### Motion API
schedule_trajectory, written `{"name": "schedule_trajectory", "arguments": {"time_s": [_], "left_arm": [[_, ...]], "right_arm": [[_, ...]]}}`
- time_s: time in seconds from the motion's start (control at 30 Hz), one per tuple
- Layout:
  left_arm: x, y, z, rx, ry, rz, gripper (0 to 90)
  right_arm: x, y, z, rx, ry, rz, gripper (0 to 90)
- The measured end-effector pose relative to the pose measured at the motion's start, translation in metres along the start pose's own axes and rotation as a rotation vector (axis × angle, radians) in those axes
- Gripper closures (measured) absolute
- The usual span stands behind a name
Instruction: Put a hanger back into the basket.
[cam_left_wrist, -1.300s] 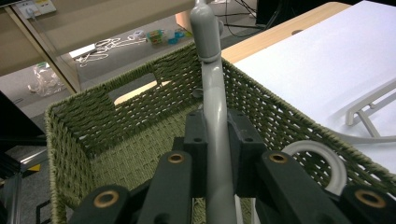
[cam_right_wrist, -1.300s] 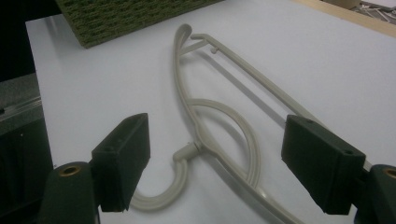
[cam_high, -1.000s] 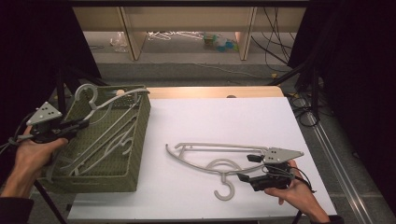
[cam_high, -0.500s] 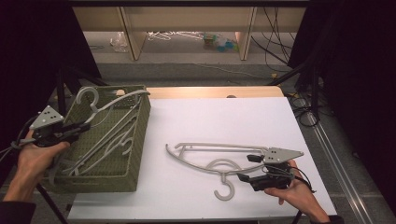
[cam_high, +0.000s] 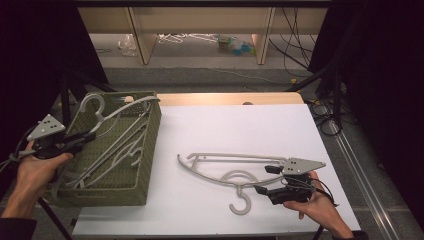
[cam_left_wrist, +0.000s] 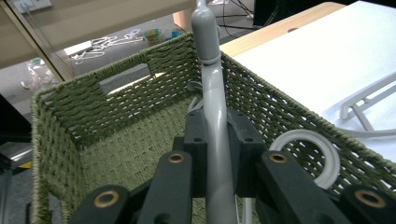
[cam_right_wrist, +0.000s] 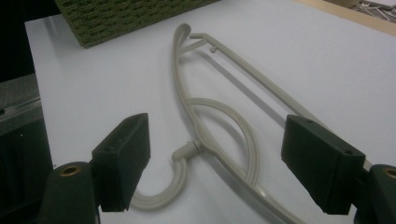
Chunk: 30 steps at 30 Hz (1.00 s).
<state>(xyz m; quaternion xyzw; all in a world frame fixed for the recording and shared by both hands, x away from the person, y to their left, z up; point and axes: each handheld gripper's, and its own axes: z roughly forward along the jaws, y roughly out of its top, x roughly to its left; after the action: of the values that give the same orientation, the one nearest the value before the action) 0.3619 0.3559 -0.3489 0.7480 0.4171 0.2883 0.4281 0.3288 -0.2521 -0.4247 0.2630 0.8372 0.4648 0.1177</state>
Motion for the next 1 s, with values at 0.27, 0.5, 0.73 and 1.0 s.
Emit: {"name": "schedule_trajectory", "arguments": {"time_s": [0.27, 0.5, 0.73, 1.0], "left_arm": [[0.003, 0.002, -0.001, -0.006, 0.008, -0.005, 79.2], [0.007, 0.005, -0.007, -0.011, 0.023, -0.011, 79.3], [0.025, 0.003, -0.011, -0.013, 0.08, -0.024, 79.3], [0.034, 0.002, -0.001, 0.033, 0.068, -0.013, 78.7]], "right_arm": [[0.0, 0.0, 0.0, 0.0, 0.001, 0.001, 24.9], [0.0, 0.0, 0.0, 0.002, 0.003, 0.001, 24.9], [0.0, 0.0, 0.001, 0.0, 0.003, 0.003, 24.9], [0.0, -0.001, 0.001, 0.003, 0.005, 0.007, 24.9]]}}
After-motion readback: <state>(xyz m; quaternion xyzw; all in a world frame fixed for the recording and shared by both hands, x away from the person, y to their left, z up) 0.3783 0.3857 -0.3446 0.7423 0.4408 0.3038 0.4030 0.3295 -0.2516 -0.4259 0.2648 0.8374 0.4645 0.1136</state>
